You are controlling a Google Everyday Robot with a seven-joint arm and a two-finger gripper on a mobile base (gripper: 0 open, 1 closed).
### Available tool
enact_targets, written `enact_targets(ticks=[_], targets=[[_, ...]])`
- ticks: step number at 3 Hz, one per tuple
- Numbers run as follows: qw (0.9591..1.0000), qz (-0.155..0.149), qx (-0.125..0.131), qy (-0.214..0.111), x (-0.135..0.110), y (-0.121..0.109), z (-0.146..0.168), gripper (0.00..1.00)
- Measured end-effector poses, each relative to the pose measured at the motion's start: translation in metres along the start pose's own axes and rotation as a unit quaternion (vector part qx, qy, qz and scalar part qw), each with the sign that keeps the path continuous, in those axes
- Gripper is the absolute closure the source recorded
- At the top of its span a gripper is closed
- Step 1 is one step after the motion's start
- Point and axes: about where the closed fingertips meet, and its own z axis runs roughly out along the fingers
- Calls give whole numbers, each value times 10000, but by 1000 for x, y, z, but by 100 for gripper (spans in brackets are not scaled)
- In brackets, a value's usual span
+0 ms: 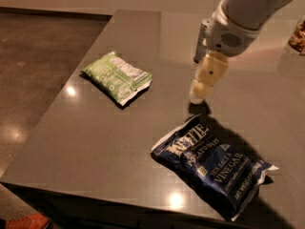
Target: Pick green jalapeno chip bag
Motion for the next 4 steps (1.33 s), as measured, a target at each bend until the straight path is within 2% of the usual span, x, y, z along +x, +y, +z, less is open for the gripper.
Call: enact_targets(ticks=[2, 4], targets=[[9990, -50, -161, -402, -72, -6, 51, 0], [9975, -11, -377, -603, -126, -15, 99, 0]])
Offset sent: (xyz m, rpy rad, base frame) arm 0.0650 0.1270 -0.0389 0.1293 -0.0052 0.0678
